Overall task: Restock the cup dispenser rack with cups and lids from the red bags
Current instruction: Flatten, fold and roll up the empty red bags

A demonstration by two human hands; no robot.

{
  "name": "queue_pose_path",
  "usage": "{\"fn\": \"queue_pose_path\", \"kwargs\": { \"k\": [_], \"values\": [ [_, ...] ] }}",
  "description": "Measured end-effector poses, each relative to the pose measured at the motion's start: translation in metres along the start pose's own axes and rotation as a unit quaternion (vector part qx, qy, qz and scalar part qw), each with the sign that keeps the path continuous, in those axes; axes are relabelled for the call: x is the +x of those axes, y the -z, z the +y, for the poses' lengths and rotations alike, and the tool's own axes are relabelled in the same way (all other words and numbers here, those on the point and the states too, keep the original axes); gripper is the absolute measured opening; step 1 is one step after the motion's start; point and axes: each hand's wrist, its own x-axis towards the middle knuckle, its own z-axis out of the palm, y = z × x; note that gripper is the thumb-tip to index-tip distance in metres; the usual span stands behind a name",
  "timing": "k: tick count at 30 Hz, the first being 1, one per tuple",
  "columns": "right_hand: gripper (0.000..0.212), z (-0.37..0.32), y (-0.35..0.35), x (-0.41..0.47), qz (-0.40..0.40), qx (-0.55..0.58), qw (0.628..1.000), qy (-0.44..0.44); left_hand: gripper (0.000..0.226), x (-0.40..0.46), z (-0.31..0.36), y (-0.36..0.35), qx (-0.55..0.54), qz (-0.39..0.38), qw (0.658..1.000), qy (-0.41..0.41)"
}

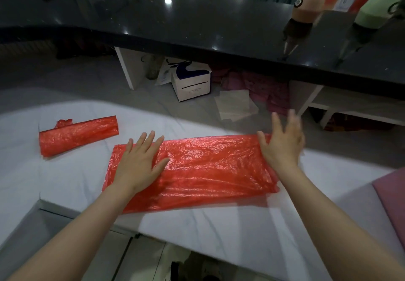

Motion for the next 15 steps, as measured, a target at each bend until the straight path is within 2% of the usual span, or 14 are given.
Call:
{"fn": "queue_pose_path", "kwargs": {
  "k": [3, 5, 10, 12, 15],
  "values": [
    [0.060, -0.026, -0.008, -0.006, -0.104, -0.040, 0.984, 0.137, 0.089, -0.004, 0.002, -0.009, 0.006, -0.054, 0.999, 0.005],
    [0.065, -0.038, -0.019, -0.011, -0.151, -0.054, 0.970, 0.183, 0.094, -0.008, 0.004, -0.016, 0.014, -0.075, 0.997, 0.006],
    [0.073, -0.025, -0.047, -0.024, -0.249, -0.094, 0.949, 0.169, 0.087, -0.019, -0.010, -0.024, 0.000, -0.052, 0.995, 0.081],
    [0.075, -0.016, -0.053, -0.028, -0.255, -0.093, 0.949, 0.159, 0.088, -0.026, -0.019, -0.028, -0.010, -0.065, 0.990, 0.123],
    [0.075, -0.010, -0.057, -0.027, -0.250, -0.086, 0.951, 0.162, 0.088, -0.035, -0.026, -0.034, -0.011, -0.092, 0.987, 0.134]
  ]
}}
